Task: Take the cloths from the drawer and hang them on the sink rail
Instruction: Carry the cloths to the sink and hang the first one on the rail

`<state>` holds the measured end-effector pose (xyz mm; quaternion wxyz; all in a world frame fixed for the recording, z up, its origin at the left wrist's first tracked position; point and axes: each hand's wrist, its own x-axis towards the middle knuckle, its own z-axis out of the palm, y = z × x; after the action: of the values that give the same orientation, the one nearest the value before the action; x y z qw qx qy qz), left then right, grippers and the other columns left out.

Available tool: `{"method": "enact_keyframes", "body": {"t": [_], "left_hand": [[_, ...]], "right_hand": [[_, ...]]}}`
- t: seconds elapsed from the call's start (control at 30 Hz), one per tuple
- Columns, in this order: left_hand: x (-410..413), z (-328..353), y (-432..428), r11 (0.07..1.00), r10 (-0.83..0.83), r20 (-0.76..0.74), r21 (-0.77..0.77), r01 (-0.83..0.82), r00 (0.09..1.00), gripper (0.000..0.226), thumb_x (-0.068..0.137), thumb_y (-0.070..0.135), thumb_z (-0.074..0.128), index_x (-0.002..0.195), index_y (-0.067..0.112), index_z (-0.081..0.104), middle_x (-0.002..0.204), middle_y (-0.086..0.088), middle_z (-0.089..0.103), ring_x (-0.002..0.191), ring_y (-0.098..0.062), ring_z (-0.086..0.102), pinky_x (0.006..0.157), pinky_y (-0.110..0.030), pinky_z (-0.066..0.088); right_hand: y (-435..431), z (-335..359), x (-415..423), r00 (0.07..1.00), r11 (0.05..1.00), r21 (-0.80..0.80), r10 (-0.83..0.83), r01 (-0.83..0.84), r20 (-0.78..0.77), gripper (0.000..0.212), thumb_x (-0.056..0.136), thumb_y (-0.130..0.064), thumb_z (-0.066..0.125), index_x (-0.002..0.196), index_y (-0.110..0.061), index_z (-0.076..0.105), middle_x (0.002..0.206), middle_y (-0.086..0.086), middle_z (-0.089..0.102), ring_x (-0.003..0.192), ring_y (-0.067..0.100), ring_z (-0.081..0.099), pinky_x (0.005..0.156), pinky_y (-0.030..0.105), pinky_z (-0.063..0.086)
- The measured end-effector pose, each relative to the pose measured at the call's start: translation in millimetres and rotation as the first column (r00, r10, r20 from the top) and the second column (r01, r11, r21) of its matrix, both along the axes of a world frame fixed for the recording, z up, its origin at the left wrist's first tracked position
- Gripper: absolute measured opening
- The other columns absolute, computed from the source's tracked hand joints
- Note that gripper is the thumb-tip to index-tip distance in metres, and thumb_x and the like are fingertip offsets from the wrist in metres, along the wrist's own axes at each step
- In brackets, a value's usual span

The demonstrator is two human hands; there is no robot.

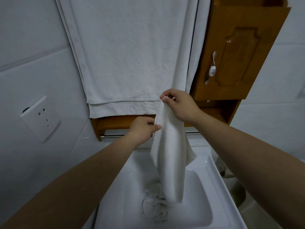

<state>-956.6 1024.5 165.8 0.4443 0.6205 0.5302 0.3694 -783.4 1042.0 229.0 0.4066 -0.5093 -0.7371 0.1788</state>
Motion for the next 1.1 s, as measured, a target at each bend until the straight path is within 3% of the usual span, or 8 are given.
{"method": "enact_keyframes", "body": {"t": [0.13, 0.23, 0.37, 0.5, 0.6, 0.87, 1.03, 1.1], "left_hand": [[-2, -6, 1, 1.0, 0.005, -0.026, -0.005, -0.005, 1.0, 0.016, 0.085, 0.032, 0.072, 0.087, 0.017, 0.077, 0.093, -0.011, 0.076, 0.096, -0.037, 0.069, 0.093, -0.053, 0.055], [-3, -5, -1, 0.999, -0.039, -0.104, 0.019, 0.041, 0.994, 0.014, 0.094, 0.032, 0.063, 0.093, 0.022, 0.074, 0.091, -0.003, 0.075, 0.086, -0.025, 0.069, 0.086, -0.044, 0.055], [-6, -4, 0, 0.994, -0.103, -0.182, 0.018, 0.108, 0.978, 0.02, 0.1, 0.033, 0.052, 0.104, 0.023, 0.068, 0.104, 0.002, 0.072, 0.098, -0.02, 0.067, 0.09, -0.043, 0.054], [-14, 5, 2, 0.975, -0.044, -0.428, 0.178, 0.131, 0.903, 0.021, 0.103, 0.032, 0.047, 0.112, 0.02, 0.062, 0.108, 0.0, 0.067, 0.098, -0.02, 0.061, 0.08, -0.033, 0.045], [-19, 12, 4, 0.954, 0.017, -0.528, 0.264, 0.145, 0.849, 0.018, 0.104, 0.033, 0.044, 0.104, 0.022, 0.058, 0.1, 0.001, 0.064, 0.089, -0.019, 0.057, 0.073, -0.031, 0.041], [-21, 14, 8, 0.95, 0.118, -0.54, 0.305, 0.063, 0.833, 0.031, 0.1, 0.044, 0.05, 0.106, 0.02, 0.069, 0.1, 0.004, 0.068, 0.088, -0.014, 0.056, 0.075, -0.029, 0.04], [-21, 11, 2, 0.953, 0.142, -0.533, 0.302, 0.031, 0.834, 0.039, 0.094, 0.053, 0.056, 0.078, 0.019, 0.066, 0.074, 0.003, 0.064, 0.073, -0.017, 0.057, 0.059, -0.029, 0.038], [-24, 9, -1, 0.968, 0.109, -0.481, 0.25, 0.017, 0.87, 0.038, 0.091, 0.053, 0.062, 0.077, 0.018, 0.067, 0.074, 0.001, 0.065, 0.072, -0.015, 0.058, 0.061, -0.029, 0.04]], "right_hand": [[0, 3, 2, 0.999, 1.0, 0.012, -0.008, 0.008, -0.041, 0.014, 0.099, -0.024, 0.056, 0.101, -0.022, 0.07, 0.087, -0.013, 0.062, 0.074, -0.004, 0.053, 0.063, 0.005, 0.037], [0, 2, 5, 0.999, 0.999, 0.021, -0.033, 0.034, -0.023, 0.016, 0.1, -0.025, 0.054, 0.106, -0.021, 0.069, 0.093, -0.011, 0.063, 0.082, 0.0, 0.055, 0.067, 0.01, 0.039], [1, -2, 9, 0.992, 0.994, 0.051, -0.098, 0.094, 0.074, 0.019, 0.101, -0.027, 0.052, 0.111, -0.021, 0.067, 0.1, -0.01, 0.064, 0.084, 0.002, 0.054, 0.071, 0.016, 0.04], [3, -8, 16, 0.962, 0.983, 0.061, -0.181, 0.172, 0.203, 0.021, 0.102, -0.028, 0.051, 0.114, -0.021, 0.067, 0.11, -0.004, 0.067, 0.094, 0.009, 0.056, 0.08, 0.024, 0.043], [3, -12, 20, 0.952, 0.977, 0.03, -0.211, 0.21, 0.221, 0.022, 0.103, -0.026, 0.05, 0.117, -0.019, 0.066, 0.112, -0.001, 0.066, 0.094, 0.011, 0.054, 0.082, 0.026, 0.043], [-3, -12, 11, 0.911, 0.943, 0.175, -0.321, 0.282, 0.259, 0.021, 0.103, -0.028, 0.047, 0.115, -0.02, 0.063, 0.11, 0.0, 0.066, 0.094, 0.018, 0.062, 0.083, 0.037, 0.053], [-5, -9, 9, 0.945, 0.951, 0.179, -0.281, 0.251, 0.167, 0.021, 0.104, -0.025, 0.045, 0.116, -0.017, 0.062, 0.11, -0.001, 0.064, 0.091, 0.008, 0.053, 0.079, 0.024, 0.041], [-5, -9, 8, 0.954, 0.955, 0.176, -0.265, 0.24, 0.137, 0.021, 0.104, -0.025, 0.046, 0.116, -0.017, 0.061, 0.109, -0.003, 0.063, 0.092, 0.007, 0.053, 0.079, 0.022, 0.04]]}}
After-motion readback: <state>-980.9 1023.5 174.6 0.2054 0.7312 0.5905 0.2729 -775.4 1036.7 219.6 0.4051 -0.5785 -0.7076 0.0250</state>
